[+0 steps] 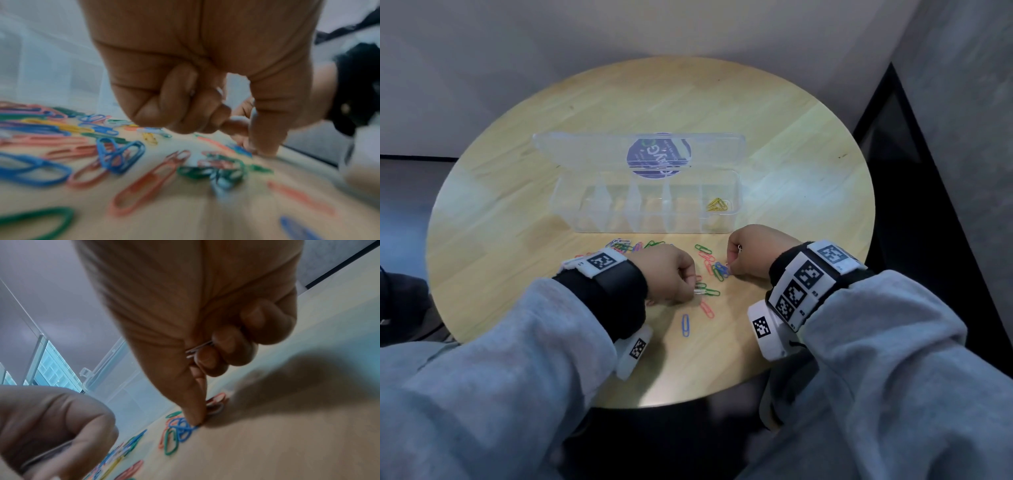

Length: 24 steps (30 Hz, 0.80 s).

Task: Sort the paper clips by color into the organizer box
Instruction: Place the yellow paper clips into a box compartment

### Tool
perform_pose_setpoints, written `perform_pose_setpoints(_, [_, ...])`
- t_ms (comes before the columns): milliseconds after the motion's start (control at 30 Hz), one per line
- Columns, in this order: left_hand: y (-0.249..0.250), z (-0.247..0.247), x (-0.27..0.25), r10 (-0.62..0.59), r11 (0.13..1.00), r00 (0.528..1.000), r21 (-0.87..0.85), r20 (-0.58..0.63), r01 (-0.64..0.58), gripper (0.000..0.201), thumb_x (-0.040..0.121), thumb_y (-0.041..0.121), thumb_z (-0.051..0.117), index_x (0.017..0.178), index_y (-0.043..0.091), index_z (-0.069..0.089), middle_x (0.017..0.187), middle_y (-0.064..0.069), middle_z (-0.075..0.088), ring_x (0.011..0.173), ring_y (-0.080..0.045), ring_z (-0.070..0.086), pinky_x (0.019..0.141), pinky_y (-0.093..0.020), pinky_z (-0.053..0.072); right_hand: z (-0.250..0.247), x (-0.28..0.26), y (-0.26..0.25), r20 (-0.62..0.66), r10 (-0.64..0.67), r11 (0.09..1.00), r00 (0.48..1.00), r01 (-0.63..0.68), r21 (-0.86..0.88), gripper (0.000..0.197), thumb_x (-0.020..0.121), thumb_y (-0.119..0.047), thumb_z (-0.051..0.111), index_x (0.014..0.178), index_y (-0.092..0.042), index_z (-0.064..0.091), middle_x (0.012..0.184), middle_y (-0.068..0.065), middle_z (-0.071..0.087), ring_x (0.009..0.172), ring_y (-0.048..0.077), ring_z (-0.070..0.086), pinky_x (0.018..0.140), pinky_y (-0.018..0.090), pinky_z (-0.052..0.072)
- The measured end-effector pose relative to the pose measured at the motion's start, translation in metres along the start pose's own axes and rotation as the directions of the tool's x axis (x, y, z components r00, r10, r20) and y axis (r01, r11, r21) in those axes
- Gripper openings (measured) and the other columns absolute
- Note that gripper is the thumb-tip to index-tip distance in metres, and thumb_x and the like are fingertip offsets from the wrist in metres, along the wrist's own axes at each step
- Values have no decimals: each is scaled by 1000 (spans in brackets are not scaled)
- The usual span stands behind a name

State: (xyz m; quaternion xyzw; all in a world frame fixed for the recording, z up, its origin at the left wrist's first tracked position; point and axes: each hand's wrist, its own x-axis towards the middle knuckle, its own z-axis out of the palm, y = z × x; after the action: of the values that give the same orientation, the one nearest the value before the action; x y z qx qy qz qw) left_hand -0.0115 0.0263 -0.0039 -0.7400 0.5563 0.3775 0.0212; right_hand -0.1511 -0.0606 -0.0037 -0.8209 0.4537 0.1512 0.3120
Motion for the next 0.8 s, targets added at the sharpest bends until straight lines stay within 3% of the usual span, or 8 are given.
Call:
perform_pose_setpoints(133, [-4, -12, -4, -11, 969, 1000, -247, 6, 12, 24, 75, 12, 68, 59, 19, 51, 56, 0, 54, 48, -15, 44, 46, -18, 35, 1, 3, -1, 17, 2, 1000, 1000, -2, -11, 10, 85, -7, 51, 83, -13, 60, 80, 4, 60, 52, 12, 46, 45, 20, 36])
perform_pose_setpoints(300, [-11, -17, -2, 12, 781, 1000, -625, 2, -8, 36, 79, -9, 60, 56, 14, 45, 55, -4, 48, 48, -15, 32, 51, -24, 25, -1, 0, 5, -51, 13, 999, 999, -15, -41, 4, 85, -16, 58, 89, -18, 57, 75, -6, 52, 61, 9, 46, 48, 21, 32])
perform_pose_setpoints(433, [-15, -17, 0, -36, 674, 999, -738, -1, 24, 31, 82, -14, 52, 67, 14, 50, 42, 7, 50, 37, -5, 41, 43, -17, 30, 2, 1, 6, -7, 39, 993, 999, -39, -116, 5, 85, -20, 58, 84, -16, 61, 88, 2, 64, 76, 19, 55, 57, 23, 38])
perform_pose_setpoints(567, [-12, -18, 2, -61, 572, 998, -818, 34, 63, 29, 86, -12, 39, 75, 12, 52, 48, 0, 50, 34, -4, 41, 36, -12, 29, 3, 4, 7, 3, 69, 992, 998, -68, -108, 11, 81, -14, 58, 88, -11, 66, 93, 6, 68, 77, 22, 58, 56, 22, 40])
perform_pose_setpoints(700, [-12, -21, 1, -89, 478, 994, -873, 58, 93, 30, 86, -8, 32, 81, 9, 56, 58, -5, 39, 35, -8, 41, 35, -13, 30, -3, 1, 6, 50, 50, 997, 998, -47, -57, 3, 81, -14, 59, 80, -13, 62, 83, 4, 62, 73, 20, 55, 53, 21, 39])
perform_pose_setpoints(800, [-14, -25, -1, -88, 398, 990, -908, 106, 132, 31, 86, -2, 32, 81, 8, 62, 57, -3, 39, 37, -6, 41, 33, -13, 30, -11, -3, 7, 70, 11, 996, 997, -17, 83, 17, 79, -13, 60, 65, -18, 52, 68, -1, 56, 61, 14, 48, 53, 21, 38])
